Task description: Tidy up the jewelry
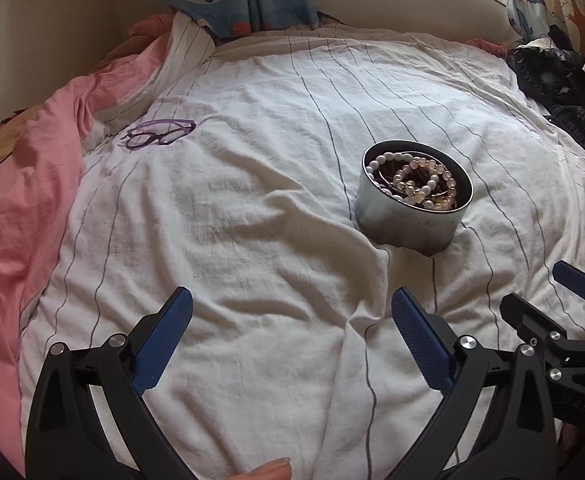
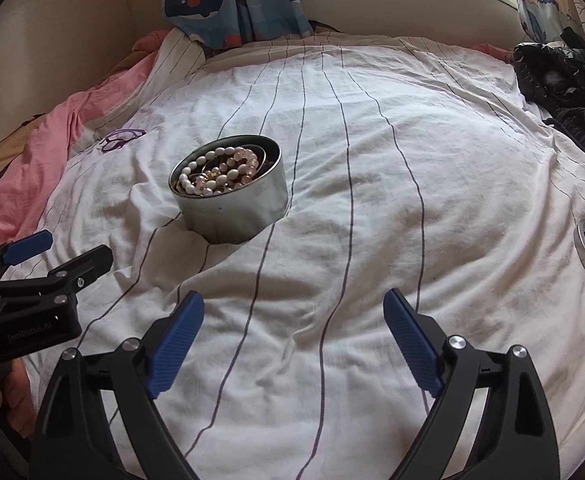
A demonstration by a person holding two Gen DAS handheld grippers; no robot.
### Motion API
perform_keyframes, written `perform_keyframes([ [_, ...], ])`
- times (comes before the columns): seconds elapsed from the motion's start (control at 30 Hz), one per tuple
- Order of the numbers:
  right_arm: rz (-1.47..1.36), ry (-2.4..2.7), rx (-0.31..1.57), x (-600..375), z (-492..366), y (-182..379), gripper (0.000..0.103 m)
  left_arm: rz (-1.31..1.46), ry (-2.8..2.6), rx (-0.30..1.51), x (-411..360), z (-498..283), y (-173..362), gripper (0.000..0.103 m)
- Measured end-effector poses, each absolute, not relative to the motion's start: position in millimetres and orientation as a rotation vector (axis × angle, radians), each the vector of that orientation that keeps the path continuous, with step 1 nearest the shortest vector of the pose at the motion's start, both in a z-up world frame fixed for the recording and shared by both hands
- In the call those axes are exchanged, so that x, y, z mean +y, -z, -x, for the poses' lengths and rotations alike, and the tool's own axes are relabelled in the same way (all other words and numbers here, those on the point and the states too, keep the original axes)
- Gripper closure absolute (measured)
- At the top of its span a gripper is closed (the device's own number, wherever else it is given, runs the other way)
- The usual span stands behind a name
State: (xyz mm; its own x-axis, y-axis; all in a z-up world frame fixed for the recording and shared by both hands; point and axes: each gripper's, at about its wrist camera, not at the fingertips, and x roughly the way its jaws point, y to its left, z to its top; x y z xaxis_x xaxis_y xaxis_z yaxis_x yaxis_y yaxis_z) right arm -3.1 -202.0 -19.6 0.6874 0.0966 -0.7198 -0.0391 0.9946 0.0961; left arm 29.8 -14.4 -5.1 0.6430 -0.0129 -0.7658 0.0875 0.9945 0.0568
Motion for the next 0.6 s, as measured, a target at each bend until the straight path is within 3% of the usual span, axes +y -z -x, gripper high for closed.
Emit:
perform_keyframes([
  [0.6, -0.068, -0.056, 0.802, -202.9, -2.9, 20.6, 0.014, -0.098, 0.056, 0.858, -14.2, -40.3, 20.3, 0.007],
])
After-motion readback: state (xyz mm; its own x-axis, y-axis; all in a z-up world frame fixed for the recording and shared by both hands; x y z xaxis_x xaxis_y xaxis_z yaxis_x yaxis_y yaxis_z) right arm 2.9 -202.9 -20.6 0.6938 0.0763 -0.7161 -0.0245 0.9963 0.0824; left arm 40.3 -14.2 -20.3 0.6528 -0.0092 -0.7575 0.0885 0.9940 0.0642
